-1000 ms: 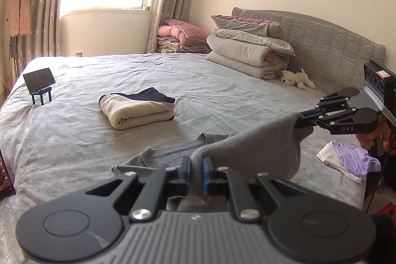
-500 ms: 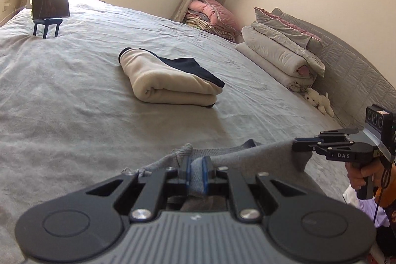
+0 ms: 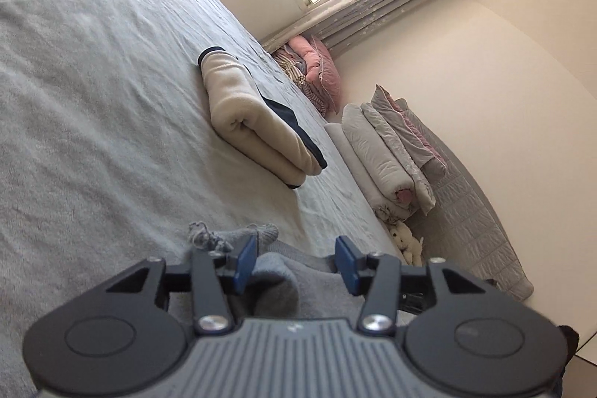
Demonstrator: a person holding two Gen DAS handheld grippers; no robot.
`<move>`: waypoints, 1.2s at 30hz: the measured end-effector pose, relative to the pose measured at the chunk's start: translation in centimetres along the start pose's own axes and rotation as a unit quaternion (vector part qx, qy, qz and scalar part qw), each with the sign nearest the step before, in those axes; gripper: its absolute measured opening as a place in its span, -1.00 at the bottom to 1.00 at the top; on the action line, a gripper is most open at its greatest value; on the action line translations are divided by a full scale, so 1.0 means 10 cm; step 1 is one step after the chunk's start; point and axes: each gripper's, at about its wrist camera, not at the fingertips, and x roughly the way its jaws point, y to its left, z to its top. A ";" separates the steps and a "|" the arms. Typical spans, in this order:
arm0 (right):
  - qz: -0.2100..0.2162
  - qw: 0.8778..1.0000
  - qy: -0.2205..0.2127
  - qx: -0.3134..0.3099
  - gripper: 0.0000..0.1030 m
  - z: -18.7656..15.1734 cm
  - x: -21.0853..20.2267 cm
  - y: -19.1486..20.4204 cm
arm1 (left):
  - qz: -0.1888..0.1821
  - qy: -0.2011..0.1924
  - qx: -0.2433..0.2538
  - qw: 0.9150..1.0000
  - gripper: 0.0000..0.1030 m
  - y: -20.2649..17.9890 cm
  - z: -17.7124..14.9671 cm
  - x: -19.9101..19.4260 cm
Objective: Fold clothes
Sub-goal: 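Lift the sweater ends with both grippers and fold one half over the other, then lay the folded sweater down and open both grippers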
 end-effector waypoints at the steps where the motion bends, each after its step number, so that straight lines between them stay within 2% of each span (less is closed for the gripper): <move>1: 0.009 1.000 -0.005 0.013 0.13 -0.02 -0.02 -0.03 | 0.004 0.001 0.005 1.000 0.00 -0.03 -0.02 0.00; 5: 0.023 0.999 -0.024 0.040 0.24 -0.10 -0.06 -0.09 | 0.031 0.002 0.047 0.998 0.00 -0.16 -0.15 0.03; 7: 0.010 0.999 -0.037 0.030 0.24 -0.17 -0.05 -0.09 | 0.055 -0.002 0.080 0.995 -0.13 -0.24 -0.23 0.05; 8: 0.001 0.999 -0.043 0.023 0.13 -0.21 -0.04 -0.08 | 0.070 -0.005 0.097 0.993 -0.20 -0.28 -0.26 0.07; 9: -0.018 0.999 -0.048 0.013 -0.23 -0.25 -0.02 -0.06 | 0.084 -0.008 0.108 0.991 -0.54 -0.31 -0.29 0.08; 10: -0.036 0.998 -0.052 0.003 -0.42 -0.28 -0.01 -0.04 | 0.093 -0.014 0.118 0.989 -0.80 -0.34 -0.28 0.08; 11: -0.042 0.997 -0.057 -0.001 -0.63 -0.29 -0.01 -0.02 | 0.101 -0.022 0.127 0.986 -0.79 -0.36 -0.27 0.07; 13: -0.048 0.995 -0.081 -0.016 -0.71 -0.28 -0.06 0.05 | 0.116 -0.037 0.146 0.982 -0.81 -0.42 -0.25 0.06; 15: -0.059 0.992 -0.101 -0.036 -0.75 -0.25 -0.09 0.12 | 0.118 -0.053 0.158 0.979 -0.81 -0.46 -0.21 0.04; 18: -0.094 0.986 -0.120 -0.071 -0.76 -0.22 -0.02 0.23 | 0.140 -0.063 0.172 0.973 -0.82 -0.45 -0.13 0.07; 23: -0.143 0.978 -0.122 -0.086 -0.77 -0.14 0.21 0.23 | 0.174 -0.064 0.191 0.964 -0.82 -0.42 -0.01 0.28; 27: -0.174 0.975 -0.110 -0.082 -0.78 -0.12 0.33 0.14 | 0.210 -0.037 0.197 0.957 -0.82 -0.33 0.00 0.46; 30: -0.185 0.975 -0.097 -0.081 -0.78 -0.13 0.37 0.13 | 0.225 -0.025 0.191 0.955 -0.81 -0.27 -0.02 0.51; 32: -0.192 0.973 -0.093 -0.091 -0.77 -0.13 0.37 0.17 | 0.230 -0.028 0.187 0.954 -0.71 -0.29 -0.01 0.47; 34: -0.204 0.968 -0.092 -0.110 -0.56 -0.13 0.34 0.25 | 0.242 -0.036 0.195 0.950 -0.43 -0.36 -0.01 0.42; 36: -0.227 0.959 -0.103 -0.134 -0.24 -0.14 0.28 0.36 | 0.258 -0.055 0.210 0.941 -0.13 -0.48 -0.03 0.33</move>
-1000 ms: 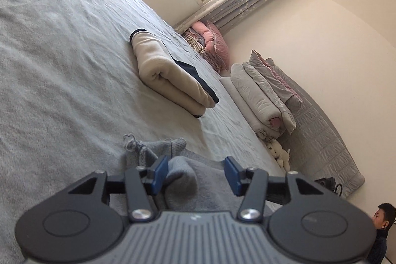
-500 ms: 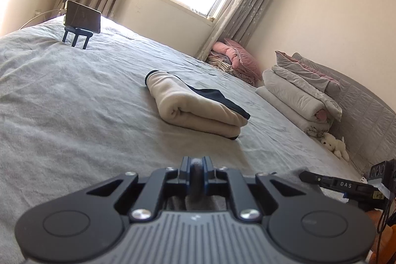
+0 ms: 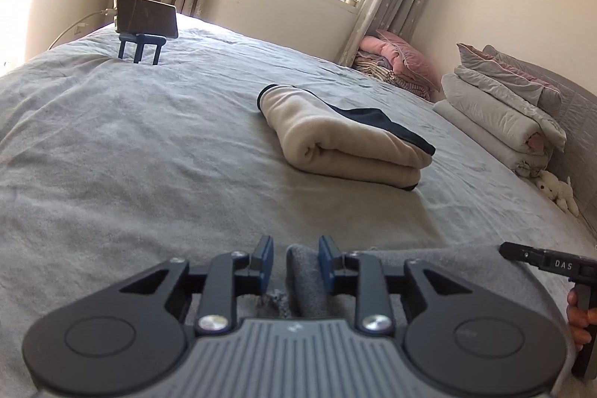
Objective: Fold clothes
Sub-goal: 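Lay the folded sweater down and open both grippers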
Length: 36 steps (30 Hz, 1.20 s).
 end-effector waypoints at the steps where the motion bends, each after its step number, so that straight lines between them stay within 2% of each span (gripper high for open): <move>1: -0.012 1.000 -0.012 -0.015 -0.19 0.02 -0.06 0.04 | 0.012 -0.009 0.009 1.000 -0.12 -0.05 0.02 -0.06; 5: -0.027 0.997 -0.038 -0.064 -0.13 0.07 -0.19 0.28 | 0.030 -0.024 0.054 0.998 -0.08 -0.36 0.11 -0.20; 9: 0.004 0.996 -0.024 -0.080 -0.13 0.08 -0.14 0.61 | 0.002 -0.016 0.080 0.997 -0.10 -0.80 0.09 -0.16; 12: 0.015 0.996 -0.008 -0.092 -0.13 0.02 -0.02 0.83 | 0.008 0.003 0.110 0.994 -0.57 -0.97 -0.02 0.00; 13: 0.012 0.995 -0.001 -0.098 -0.13 0.00 0.04 0.88 | 0.017 0.012 0.118 0.993 -0.58 -0.99 -0.08 0.07; 15: 0.005 0.995 0.014 -0.103 -0.13 -0.07 0.15 0.91 | 0.035 0.029 0.135 0.990 -0.58 -1.02 -0.19 0.20; 17: 0.003 0.995 0.022 -0.093 -0.13 -0.12 0.20 0.86 | 0.044 0.024 0.151 0.987 -0.58 -0.99 -0.27 0.23; 20: 0.015 0.998 0.019 -0.057 -0.13 -0.12 0.16 0.71 | 0.043 0.023 0.156 0.987 -0.58 -0.95 -0.27 0.16; 22: 0.008 0.998 0.019 -0.056 -0.13 -0.11 0.12 0.65 | 0.043 0.023 0.168 0.985 -0.57 -0.91 -0.29 0.12; 29: -0.018 0.999 0.014 -0.024 -0.12 -0.17 -0.05 0.34 | 0.043 0.014 0.139 0.989 -0.53 -0.82 -0.26 0.00; 32: -0.035 0.999 0.009 -0.022 -0.06 -0.15 -0.18 0.35 | 0.041 0.000 0.133 0.990 -0.28 -0.92 -0.25 -0.17; 36: -0.012 1.000 -0.002 -0.022 -0.06 -0.15 -0.37 0.51 | 0.006 -0.007 0.137 0.991 -0.20 -1.11 -0.26 -0.34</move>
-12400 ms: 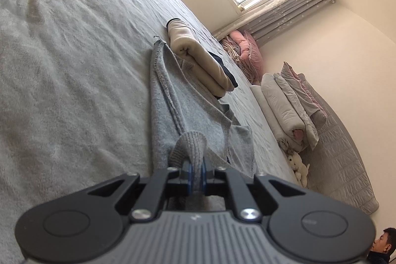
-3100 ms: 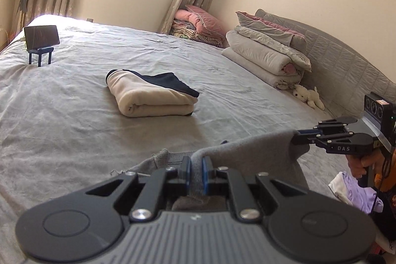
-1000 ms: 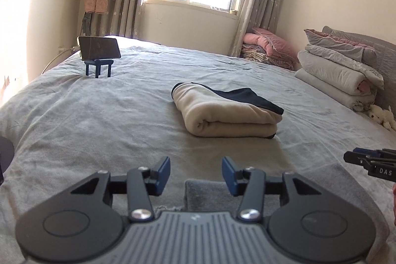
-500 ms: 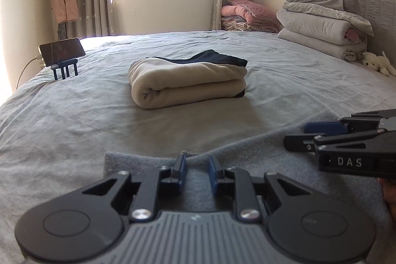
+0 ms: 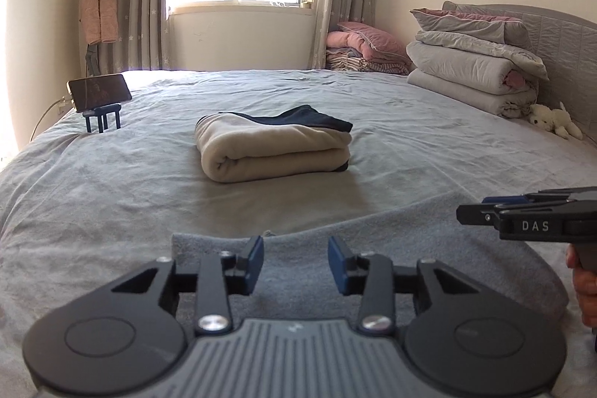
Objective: Fold clothes
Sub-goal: 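Lay the folded sweater down and open both grippers, then move both open grippers over the folded grey sweater rectangle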
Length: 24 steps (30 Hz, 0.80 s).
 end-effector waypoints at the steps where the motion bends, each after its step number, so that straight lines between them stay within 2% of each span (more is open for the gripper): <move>1: 0.005 1.000 -0.002 -0.001 -0.06 0.00 -0.04 0.04 | -0.004 0.000 0.003 1.000 -0.18 -0.04 0.00 -0.01; 5: 0.018 0.999 0.009 -0.025 -0.05 -0.09 -0.10 0.30 | -0.008 0.020 0.001 1.000 -0.18 -0.11 -0.11 0.00; 8: 0.021 0.999 0.024 -0.020 -0.04 -0.20 -0.11 0.36 | -0.008 0.035 -0.006 0.999 -0.18 -0.10 -0.24 -0.05; 17: -0.005 1.000 0.016 0.018 -0.01 -0.32 -0.37 0.23 | 0.003 0.032 -0.026 0.999 -0.16 -0.02 -0.37 -0.42; 20: -0.012 0.999 0.009 0.030 0.05 -0.39 -0.44 0.16 | 0.002 0.027 -0.050 0.998 -0.16 0.06 -0.43 -0.54; 24: -0.021 0.999 0.013 0.022 0.07 -0.39 -0.50 0.09 | 0.004 0.021 -0.068 0.997 -0.16 0.12 -0.50 -0.66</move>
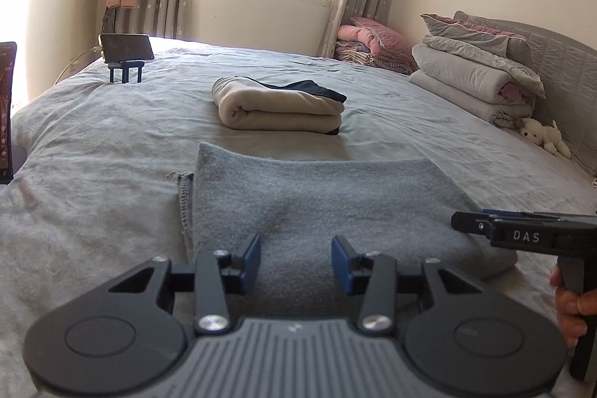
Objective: Fold clothes
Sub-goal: 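Move both open grippers over the folded grey sweater rectangle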
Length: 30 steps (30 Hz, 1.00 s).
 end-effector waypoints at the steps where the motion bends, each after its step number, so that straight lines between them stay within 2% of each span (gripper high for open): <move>1: -0.005 1.000 0.002 -0.008 0.07 0.01 -0.01 -0.01 | 0.005 0.000 0.004 1.000 -0.16 0.00 -0.01 -0.02; 3: -0.022 0.999 0.015 -0.027 0.07 0.02 -0.01 -0.03 | 0.031 0.008 0.015 0.999 -0.07 0.01 -0.01 -0.04; 6: -0.043 0.998 0.027 -0.049 0.10 0.03 0.00 -0.04 | 0.068 0.029 0.000 0.997 0.05 0.11 -0.01 -0.03; 9: -0.064 0.995 0.020 -0.072 0.10 0.03 -0.03 0.05 | 0.058 0.034 -0.057 0.996 0.07 0.25 0.00 -0.04; 11: -0.060 0.994 0.009 -0.088 0.10 0.01 -0.06 0.14 | 0.063 0.033 -0.062 0.996 0.07 0.23 0.00 -0.05; 15: -0.029 0.995 -0.006 -0.095 0.11 0.00 -0.12 0.26 | 0.078 0.019 -0.030 0.996 0.04 0.09 0.01 -0.08; 18: -0.012 0.996 -0.007 -0.092 0.11 -0.01 -0.12 0.32 | 0.074 0.010 -0.016 0.997 0.04 0.03 0.01 -0.09; 21: -0.014 0.995 0.005 -0.096 0.11 -0.05 -0.07 0.33 | 0.078 0.023 -0.012 0.997 0.05 0.03 -0.03 -0.04; 22: -0.022 0.995 0.011 -0.102 0.12 -0.06 -0.03 0.32 | 0.080 0.029 -0.014 0.996 0.07 0.05 -0.05 -0.01; 24: -0.035 0.993 0.013 -0.111 0.27 -0.09 -0.01 0.29 | 0.082 0.039 -0.023 0.996 0.07 0.08 -0.06 0.01; 30: -0.091 0.985 0.000 -0.146 0.27 -0.09 -0.03 0.23 | 0.084 0.046 -0.038 0.995 0.09 0.11 -0.03 -0.01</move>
